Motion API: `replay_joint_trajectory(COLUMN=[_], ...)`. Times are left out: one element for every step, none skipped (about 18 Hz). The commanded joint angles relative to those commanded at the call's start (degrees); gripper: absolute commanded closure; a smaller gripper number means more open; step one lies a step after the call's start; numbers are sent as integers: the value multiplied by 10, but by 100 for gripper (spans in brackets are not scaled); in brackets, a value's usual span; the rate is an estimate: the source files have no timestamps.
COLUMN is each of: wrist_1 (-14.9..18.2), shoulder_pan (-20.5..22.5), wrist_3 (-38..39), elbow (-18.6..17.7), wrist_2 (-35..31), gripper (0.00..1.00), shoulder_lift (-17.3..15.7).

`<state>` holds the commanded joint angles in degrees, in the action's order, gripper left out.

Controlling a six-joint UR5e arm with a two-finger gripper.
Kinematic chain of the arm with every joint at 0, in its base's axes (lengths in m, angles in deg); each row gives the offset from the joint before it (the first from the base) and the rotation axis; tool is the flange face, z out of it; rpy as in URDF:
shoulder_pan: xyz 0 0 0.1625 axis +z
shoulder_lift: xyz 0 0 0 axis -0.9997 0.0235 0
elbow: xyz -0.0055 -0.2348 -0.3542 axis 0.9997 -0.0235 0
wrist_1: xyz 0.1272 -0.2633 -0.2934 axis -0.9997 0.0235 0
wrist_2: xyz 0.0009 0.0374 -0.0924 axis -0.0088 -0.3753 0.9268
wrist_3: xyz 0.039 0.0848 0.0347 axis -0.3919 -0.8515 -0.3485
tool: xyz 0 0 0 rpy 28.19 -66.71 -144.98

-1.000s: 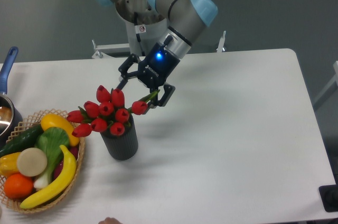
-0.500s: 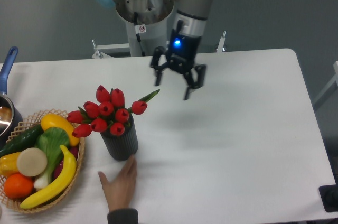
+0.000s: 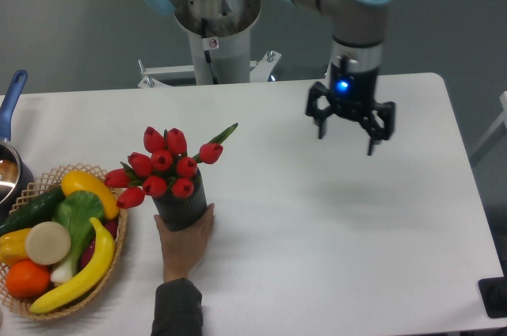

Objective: Insert the flowers into the vase

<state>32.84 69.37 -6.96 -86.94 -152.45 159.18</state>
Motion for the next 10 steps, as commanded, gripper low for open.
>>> replay_joint_trajectory(wrist_1=[22,44,67,89,102,107,107,107,108,108], shoulder_pan=[-1,-3,-5,-6,-7,-6,-5,-4,-3,-3], wrist_3=[0,0,0,0,0,0,0,0,0,0], elbow=[26,56,82,104,120,126,126,125,125,124], wrist_2=[-12,-29,-42,-48,-48,-48,-48,-48,-48,-48], gripper=[0,0,0,0,0,0,0,0,0,0], shoulder_lift=[17,35,52,65,73,75,74,74,73,73])
